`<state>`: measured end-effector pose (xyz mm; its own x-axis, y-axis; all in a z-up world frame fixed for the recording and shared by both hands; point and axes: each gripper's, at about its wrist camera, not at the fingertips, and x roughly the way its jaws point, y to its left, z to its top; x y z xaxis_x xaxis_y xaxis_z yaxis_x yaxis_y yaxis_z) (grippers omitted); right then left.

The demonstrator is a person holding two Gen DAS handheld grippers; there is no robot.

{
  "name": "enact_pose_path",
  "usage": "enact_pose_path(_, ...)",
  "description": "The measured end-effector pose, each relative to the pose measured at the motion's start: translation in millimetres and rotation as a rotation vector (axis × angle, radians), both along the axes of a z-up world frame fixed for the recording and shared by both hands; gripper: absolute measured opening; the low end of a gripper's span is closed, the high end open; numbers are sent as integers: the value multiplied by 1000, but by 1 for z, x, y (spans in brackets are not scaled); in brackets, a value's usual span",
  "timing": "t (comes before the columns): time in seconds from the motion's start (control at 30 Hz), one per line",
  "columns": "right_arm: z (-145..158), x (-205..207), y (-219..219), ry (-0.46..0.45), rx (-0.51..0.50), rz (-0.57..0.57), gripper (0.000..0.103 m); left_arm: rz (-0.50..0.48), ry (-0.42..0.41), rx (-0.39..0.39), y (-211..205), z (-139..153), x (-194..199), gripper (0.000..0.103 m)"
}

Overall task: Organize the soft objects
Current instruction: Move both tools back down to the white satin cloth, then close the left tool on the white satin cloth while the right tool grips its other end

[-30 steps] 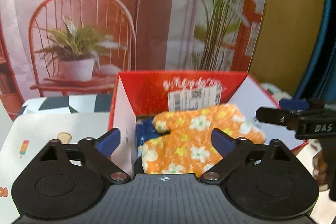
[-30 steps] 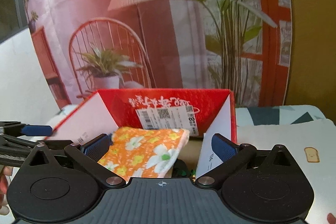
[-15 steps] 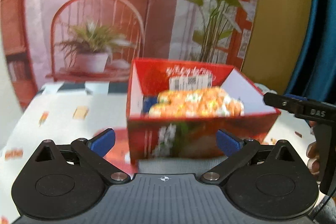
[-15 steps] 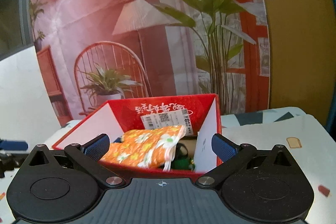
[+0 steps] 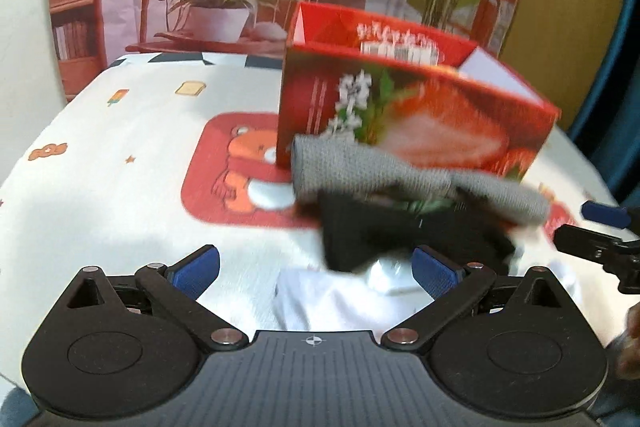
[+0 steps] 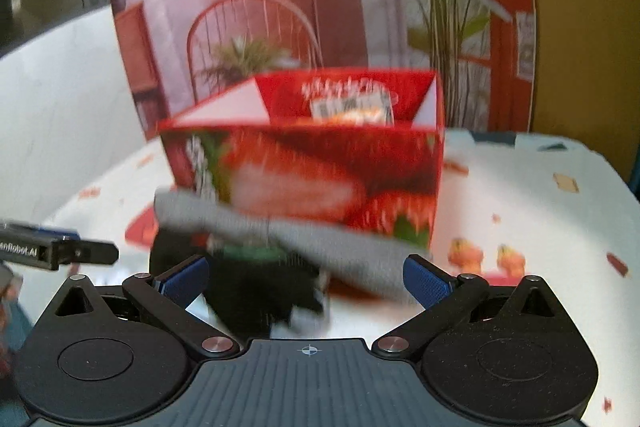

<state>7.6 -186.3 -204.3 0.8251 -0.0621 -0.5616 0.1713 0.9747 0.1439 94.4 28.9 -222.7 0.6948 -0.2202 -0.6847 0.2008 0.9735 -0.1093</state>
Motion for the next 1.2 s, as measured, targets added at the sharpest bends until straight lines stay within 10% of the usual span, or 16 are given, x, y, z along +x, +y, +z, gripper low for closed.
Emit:
enact_pose_path(0.4,-48,-4,18,217,-72,-35,103,-6,73,111,-5,-33,-6,103)
enact_pose_path(1.2,-62,-2,16,285,-85,-35,103,0,114,144,-7,-47,-1,103)
